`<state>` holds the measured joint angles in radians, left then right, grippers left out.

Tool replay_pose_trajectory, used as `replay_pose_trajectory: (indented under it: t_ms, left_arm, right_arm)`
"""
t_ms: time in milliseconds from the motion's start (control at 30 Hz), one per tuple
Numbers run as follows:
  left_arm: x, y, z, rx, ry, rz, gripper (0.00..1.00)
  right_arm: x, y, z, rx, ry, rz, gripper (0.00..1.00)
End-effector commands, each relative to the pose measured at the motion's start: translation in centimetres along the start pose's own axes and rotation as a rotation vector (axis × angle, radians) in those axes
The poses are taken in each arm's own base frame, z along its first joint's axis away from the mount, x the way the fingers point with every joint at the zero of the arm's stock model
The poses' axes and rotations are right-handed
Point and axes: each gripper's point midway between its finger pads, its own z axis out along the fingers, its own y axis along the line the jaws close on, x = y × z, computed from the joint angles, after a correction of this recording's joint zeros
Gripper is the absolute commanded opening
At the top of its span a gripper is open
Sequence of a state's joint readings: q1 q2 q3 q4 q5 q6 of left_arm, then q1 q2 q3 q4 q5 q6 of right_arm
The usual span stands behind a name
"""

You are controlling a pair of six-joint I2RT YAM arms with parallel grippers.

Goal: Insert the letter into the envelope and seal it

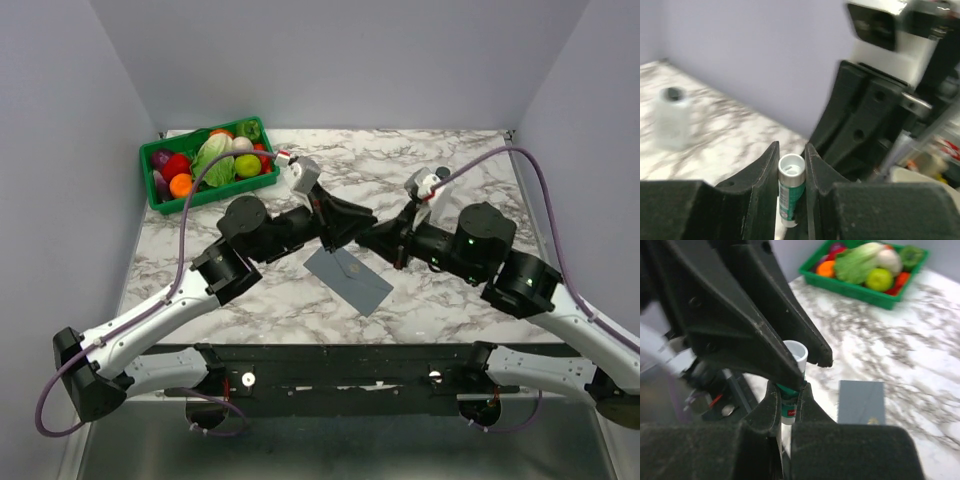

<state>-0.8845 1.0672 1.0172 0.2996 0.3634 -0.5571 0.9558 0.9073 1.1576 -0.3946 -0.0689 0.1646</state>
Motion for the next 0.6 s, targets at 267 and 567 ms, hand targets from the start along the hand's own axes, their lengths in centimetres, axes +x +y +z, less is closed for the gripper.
replay_pose_trajectory:
  t_ms: [267,567]
  left_arm:
    - [-5.6,8.0,-1.3,-0.648,-0.073,0.228,0.95]
    - [-4.8,-2.0,-2.5,-0.069,-0.187,0.191,0.92]
  right_arm:
    - [-3.2,-7.2,2.4,0.42,-0.075,-0.013,0.01]
    - [1.0,2.2,-0.2,-0.154,-0.019,-0.067,0.01]
